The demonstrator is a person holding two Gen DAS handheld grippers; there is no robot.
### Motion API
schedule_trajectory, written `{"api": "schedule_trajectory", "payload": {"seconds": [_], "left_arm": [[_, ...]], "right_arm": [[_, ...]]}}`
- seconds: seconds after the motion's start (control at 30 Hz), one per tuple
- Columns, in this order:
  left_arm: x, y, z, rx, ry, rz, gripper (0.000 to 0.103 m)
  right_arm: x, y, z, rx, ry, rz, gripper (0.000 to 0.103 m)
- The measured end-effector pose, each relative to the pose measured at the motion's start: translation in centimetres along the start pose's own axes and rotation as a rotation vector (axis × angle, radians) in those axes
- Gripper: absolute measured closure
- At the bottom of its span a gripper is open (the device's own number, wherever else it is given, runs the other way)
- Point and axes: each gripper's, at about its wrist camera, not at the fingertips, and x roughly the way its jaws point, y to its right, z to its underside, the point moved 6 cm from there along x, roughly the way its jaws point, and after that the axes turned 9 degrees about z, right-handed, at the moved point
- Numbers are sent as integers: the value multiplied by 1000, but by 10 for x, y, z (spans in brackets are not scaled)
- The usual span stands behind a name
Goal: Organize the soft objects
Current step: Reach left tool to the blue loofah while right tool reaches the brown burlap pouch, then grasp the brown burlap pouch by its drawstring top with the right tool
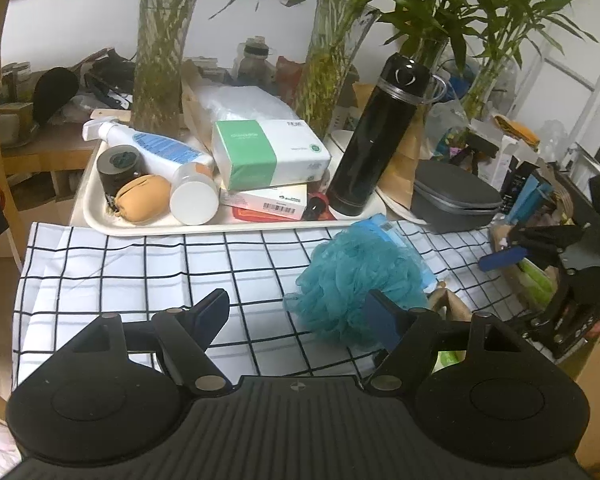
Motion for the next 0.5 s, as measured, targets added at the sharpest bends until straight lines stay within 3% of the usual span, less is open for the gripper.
{"api": "schedule_trajectory", "payload": {"seconds": [0.17, 0.5], "left_arm": [[6, 0, 0, -8, -10, -3, 29], [13, 4, 1, 38, -16, -7, 29]], "right_arm": [[14, -4, -4, -34, -23, 7, 0], [22, 7, 5, -67, -76, 210, 0]]}}
